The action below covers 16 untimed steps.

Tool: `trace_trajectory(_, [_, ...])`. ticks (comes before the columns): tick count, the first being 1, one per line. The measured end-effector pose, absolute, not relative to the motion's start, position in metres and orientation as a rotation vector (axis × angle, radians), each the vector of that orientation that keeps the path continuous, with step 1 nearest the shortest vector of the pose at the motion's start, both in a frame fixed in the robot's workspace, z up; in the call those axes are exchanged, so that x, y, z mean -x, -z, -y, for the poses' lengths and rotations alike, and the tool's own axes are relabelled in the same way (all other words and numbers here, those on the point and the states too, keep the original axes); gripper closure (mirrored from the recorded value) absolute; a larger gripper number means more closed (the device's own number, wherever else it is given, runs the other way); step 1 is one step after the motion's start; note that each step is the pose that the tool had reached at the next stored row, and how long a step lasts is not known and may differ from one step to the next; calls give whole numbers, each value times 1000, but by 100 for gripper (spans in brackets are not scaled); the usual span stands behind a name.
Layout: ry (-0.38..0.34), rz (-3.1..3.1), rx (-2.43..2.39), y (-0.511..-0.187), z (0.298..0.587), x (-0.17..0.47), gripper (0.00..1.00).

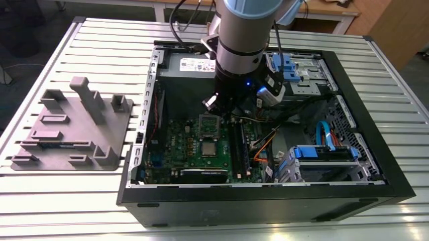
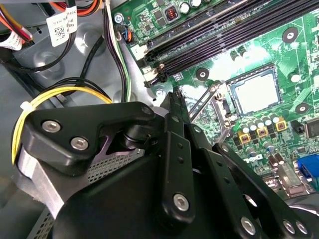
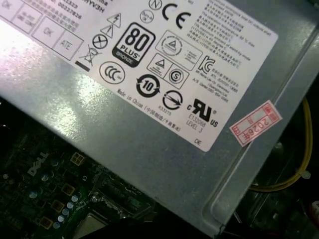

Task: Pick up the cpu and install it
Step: 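Close the cpu cover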

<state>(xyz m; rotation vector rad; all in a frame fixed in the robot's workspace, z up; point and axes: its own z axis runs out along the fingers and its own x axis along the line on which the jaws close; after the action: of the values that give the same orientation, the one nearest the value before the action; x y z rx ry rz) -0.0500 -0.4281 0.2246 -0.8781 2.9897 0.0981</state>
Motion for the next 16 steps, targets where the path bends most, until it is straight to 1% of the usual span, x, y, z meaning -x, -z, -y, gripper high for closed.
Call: trace_trajectory(16, [-99,-2959,982,-226,430,51,90])
